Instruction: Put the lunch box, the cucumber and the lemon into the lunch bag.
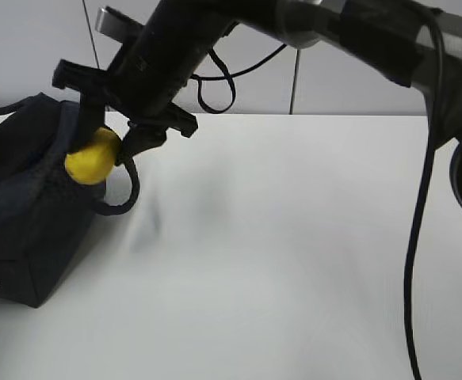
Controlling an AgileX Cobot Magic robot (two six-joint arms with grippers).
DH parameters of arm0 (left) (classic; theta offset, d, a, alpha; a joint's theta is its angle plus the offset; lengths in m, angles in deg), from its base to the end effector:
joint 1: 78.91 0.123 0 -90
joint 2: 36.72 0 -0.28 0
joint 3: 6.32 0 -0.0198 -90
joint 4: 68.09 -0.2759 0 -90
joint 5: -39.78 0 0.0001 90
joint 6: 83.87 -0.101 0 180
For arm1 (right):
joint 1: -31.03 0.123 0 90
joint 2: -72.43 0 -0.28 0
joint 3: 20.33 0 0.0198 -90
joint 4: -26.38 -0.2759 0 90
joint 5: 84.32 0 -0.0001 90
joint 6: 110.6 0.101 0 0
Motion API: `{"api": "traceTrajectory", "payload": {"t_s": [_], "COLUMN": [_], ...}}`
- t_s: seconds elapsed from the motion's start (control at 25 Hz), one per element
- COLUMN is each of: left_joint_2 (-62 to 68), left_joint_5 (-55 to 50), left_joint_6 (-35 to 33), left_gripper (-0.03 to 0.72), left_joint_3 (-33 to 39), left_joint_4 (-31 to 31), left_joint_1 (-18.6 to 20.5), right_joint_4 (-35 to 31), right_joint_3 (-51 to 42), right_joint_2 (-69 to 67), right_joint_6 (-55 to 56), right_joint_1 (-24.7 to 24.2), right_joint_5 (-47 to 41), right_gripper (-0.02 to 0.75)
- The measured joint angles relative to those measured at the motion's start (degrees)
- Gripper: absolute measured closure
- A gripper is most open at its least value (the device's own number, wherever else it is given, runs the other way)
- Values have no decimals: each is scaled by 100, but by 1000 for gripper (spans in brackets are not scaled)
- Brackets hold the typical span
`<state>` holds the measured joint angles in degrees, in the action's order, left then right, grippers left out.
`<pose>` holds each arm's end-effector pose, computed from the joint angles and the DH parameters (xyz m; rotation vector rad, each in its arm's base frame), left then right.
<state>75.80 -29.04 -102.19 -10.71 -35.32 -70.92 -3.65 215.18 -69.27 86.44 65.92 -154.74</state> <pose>0.3889 0.0031 0.2280 -0.0243 2.8734 -0.7540 0.4098 0.3439 0.2546 -0.3371 2.8387 0.9557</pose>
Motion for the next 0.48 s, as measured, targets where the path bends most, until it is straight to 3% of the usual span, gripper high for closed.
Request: {"api": "traceTrajectory", "payload": {"t_s": [0.48], "left_joint_2": [3], "left_joint_5": [-18], "left_joint_6": [-73], "left_gripper": [669], "left_joint_3": [0], "left_joint_4": [381], "left_joint_1": [0], "right_joint_4": [-1282], "right_joint_3": [268], "right_joint_2": [-192], "right_joint_6": [-370], "right_joint_1": [0], "right_joint_5": [887], "right_gripper": [340]}}
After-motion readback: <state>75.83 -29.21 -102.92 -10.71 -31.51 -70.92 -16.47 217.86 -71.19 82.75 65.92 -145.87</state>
